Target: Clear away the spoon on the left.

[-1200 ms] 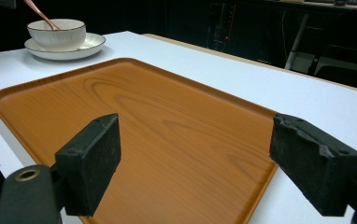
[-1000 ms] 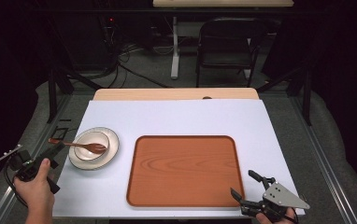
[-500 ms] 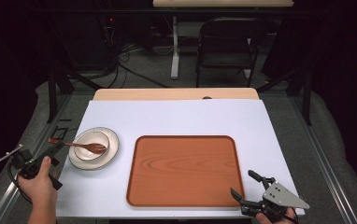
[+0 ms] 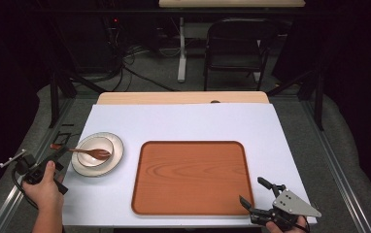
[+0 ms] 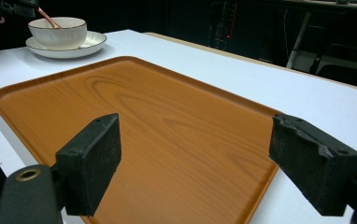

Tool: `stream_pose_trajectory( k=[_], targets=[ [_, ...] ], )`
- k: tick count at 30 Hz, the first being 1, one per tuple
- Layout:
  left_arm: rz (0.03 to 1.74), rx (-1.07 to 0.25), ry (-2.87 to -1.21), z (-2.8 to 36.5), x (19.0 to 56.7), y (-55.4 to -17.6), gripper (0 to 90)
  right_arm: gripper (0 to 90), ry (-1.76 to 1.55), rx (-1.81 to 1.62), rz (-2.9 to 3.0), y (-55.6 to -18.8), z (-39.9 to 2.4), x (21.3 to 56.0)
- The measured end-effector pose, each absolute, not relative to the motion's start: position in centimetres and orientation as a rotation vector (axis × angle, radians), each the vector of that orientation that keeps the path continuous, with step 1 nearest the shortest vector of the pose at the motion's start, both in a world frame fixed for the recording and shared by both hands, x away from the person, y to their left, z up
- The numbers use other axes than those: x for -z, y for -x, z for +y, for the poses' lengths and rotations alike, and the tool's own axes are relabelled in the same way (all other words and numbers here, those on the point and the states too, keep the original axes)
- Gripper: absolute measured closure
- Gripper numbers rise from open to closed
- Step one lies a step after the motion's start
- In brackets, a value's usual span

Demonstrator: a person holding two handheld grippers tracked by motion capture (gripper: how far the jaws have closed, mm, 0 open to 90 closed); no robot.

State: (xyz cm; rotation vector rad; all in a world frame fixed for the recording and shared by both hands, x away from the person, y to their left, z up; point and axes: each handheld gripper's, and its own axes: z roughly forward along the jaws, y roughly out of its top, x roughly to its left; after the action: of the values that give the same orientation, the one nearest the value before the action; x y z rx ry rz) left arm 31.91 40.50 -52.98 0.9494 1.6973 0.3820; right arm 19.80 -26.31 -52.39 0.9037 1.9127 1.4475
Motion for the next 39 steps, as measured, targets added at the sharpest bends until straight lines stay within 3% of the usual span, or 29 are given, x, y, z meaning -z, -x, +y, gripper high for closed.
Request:
stream_pose_trajectory(
  k=[18,39],
  targets=[
    [1.680,-0.407,-0.898,39.5,53.2,-32.2,74.1,16.8,-0.901,-1.446,1.915,-19.8,-26.3,52.4],
    [1.650,-0.397,-0.828,39.1,53.0,-31.8,82.1,17.0,-0.906,-1.447,1.917,-19.8,-26.3,52.4]
  ],
)
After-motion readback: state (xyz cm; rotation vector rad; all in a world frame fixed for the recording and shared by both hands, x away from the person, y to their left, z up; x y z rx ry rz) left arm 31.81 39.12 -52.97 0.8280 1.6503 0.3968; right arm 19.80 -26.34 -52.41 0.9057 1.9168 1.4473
